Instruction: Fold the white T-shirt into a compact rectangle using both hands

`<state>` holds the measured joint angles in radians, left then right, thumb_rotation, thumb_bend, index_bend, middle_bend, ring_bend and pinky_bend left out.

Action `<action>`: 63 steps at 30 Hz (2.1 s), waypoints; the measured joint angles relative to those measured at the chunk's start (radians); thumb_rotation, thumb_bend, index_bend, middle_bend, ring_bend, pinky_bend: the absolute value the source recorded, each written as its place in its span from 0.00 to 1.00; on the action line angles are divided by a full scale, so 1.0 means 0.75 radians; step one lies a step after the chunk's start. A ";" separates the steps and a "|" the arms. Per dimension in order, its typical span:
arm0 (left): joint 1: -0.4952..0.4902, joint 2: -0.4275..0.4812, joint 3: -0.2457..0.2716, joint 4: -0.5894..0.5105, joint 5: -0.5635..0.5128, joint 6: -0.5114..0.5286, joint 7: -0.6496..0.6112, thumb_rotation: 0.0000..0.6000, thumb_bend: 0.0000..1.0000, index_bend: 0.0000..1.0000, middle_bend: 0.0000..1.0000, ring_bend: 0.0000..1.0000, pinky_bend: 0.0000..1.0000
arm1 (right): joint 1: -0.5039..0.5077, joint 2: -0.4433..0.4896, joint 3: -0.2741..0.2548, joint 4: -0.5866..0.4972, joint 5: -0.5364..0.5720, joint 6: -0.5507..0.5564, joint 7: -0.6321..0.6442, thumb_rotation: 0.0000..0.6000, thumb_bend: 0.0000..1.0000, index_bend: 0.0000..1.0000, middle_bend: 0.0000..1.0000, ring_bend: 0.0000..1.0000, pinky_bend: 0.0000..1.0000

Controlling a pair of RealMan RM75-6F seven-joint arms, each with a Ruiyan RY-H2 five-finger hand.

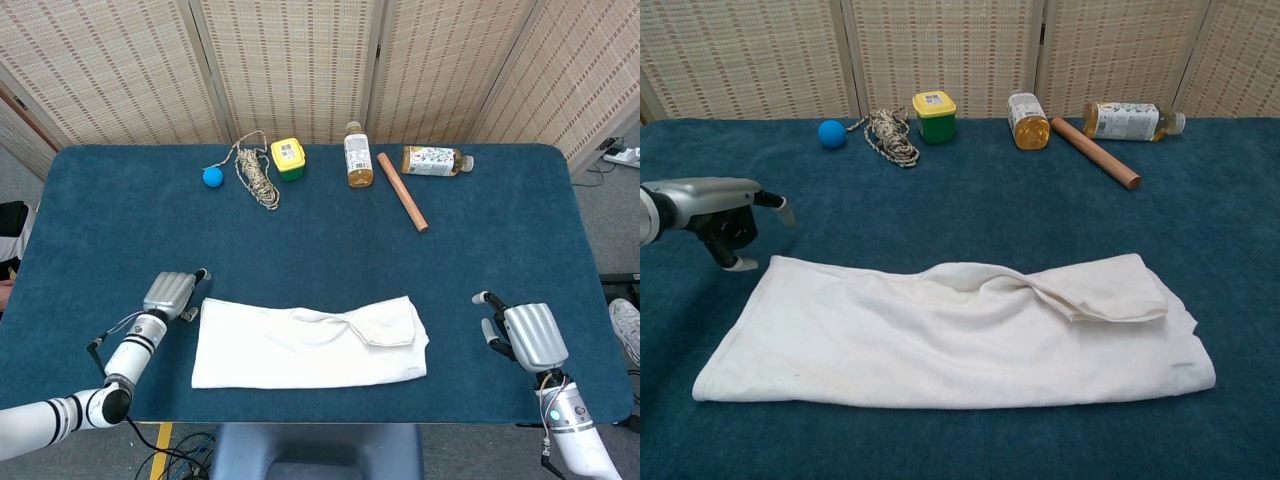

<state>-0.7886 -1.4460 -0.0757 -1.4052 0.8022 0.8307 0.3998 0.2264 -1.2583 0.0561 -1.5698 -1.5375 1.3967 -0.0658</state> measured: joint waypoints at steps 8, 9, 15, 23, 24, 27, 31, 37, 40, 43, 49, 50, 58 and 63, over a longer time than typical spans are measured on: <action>0.077 0.019 0.070 0.018 0.409 0.123 -0.157 1.00 0.23 0.41 0.86 0.77 0.97 | 0.003 0.009 0.010 -0.013 -0.004 0.006 -0.014 1.00 0.51 0.33 0.94 0.99 1.00; 0.087 0.017 0.082 0.033 0.474 0.146 -0.189 1.00 0.21 0.42 0.86 0.77 0.97 | 0.003 0.010 0.012 -0.016 -0.004 0.007 -0.017 1.00 0.51 0.33 0.94 0.99 1.00; 0.144 -0.023 0.177 0.240 0.900 0.348 -0.453 1.00 0.15 0.46 0.86 0.77 0.96 | 0.003 0.016 0.017 -0.029 0.004 0.006 -0.032 1.00 0.51 0.33 0.94 0.99 1.00; 0.199 -0.150 0.287 0.666 1.198 0.582 -0.716 1.00 0.15 0.48 0.86 0.76 0.96 | -0.002 0.017 0.016 -0.046 0.016 0.002 -0.059 1.00 0.51 0.33 0.94 0.99 1.00; 0.205 -0.166 0.296 0.707 1.213 0.599 -0.737 1.00 0.15 0.48 0.86 0.76 0.96 | -0.003 0.018 0.016 -0.048 0.016 0.003 -0.062 1.00 0.51 0.33 0.94 0.99 1.00; 0.224 -0.213 0.324 0.826 1.256 0.640 -0.788 1.00 0.15 0.48 0.86 0.76 0.96 | -0.005 0.021 0.017 -0.056 0.019 0.005 -0.074 1.00 0.51 0.33 0.94 0.99 1.00; 0.253 -0.275 0.354 0.944 1.293 0.670 -0.850 1.00 0.15 0.48 0.86 0.76 0.96 | -0.007 0.022 0.016 -0.068 0.022 0.004 -0.090 1.00 0.51 0.33 0.94 0.99 1.00; 0.273 -0.337 0.375 1.043 1.328 0.698 -0.871 1.00 0.15 0.47 0.86 0.76 0.96 | -0.009 0.021 0.017 -0.076 0.026 0.004 -0.100 1.00 0.51 0.33 0.94 0.99 1.00; 0.278 -0.358 0.375 1.074 1.332 0.704 -0.880 1.00 0.15 0.47 0.86 0.76 0.95 | -0.011 0.023 0.019 -0.078 0.028 0.006 -0.100 1.00 0.51 0.33 0.94 0.99 1.00; 0.278 -0.372 0.375 1.092 1.335 0.701 -0.887 1.00 0.15 0.47 0.86 0.76 0.95 | -0.013 0.023 0.020 -0.076 0.030 0.009 -0.096 1.00 0.51 0.33 0.94 0.99 1.00; 0.269 -0.394 0.369 1.093 1.337 0.698 -0.901 1.00 0.15 0.47 0.86 0.76 0.95 | -0.018 0.021 0.021 -0.069 0.032 0.013 -0.092 1.00 0.51 0.33 0.94 0.99 1.00; 0.267 -0.395 0.367 1.090 1.338 0.698 -0.901 1.00 0.15 0.47 0.86 0.76 0.95 | -0.018 0.022 0.021 -0.068 0.033 0.013 -0.091 1.00 0.51 0.33 0.94 0.99 1.00; 0.245 -0.403 0.352 1.056 1.333 0.677 -0.892 1.00 0.15 0.48 0.86 0.76 0.95 | -0.024 0.025 0.025 -0.063 0.038 0.019 -0.080 1.00 0.51 0.33 0.94 0.99 1.00; 0.240 -0.400 0.346 1.041 1.324 0.662 -0.909 1.00 0.15 0.53 0.86 0.76 0.95 | -0.026 0.023 0.026 -0.054 0.042 0.018 -0.071 1.00 0.51 0.33 0.94 0.99 1.00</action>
<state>-0.6088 -1.7460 0.1838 -0.6248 1.7952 1.3275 -0.2822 0.2069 -1.2410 0.0756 -1.6105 -1.5060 1.4104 -0.1188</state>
